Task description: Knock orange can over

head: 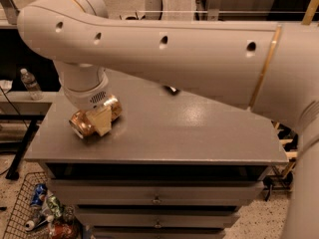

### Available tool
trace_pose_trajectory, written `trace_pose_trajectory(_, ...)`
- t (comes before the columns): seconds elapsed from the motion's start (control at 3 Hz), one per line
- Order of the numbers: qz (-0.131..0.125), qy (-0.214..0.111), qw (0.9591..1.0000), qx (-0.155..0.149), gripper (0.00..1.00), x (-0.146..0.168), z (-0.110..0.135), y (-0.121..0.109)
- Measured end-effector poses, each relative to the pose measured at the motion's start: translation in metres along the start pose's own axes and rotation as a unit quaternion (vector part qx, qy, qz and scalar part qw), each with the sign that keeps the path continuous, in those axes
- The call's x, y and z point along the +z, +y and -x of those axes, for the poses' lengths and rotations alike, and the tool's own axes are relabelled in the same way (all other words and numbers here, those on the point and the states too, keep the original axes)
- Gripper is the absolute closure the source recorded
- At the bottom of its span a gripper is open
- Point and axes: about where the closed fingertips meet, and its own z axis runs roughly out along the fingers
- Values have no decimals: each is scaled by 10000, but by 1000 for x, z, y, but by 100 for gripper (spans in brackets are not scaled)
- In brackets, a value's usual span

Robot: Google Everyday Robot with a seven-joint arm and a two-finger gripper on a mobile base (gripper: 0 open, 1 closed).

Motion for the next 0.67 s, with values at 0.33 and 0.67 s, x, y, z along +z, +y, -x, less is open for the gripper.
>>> trace_pose_trajectory(0.33, -13, 5, 10000, 42, 0, -1, -2, 2)
trace_pose_trajectory(0.67, -51, 131, 9994, 312, 0, -17, -23, 16)
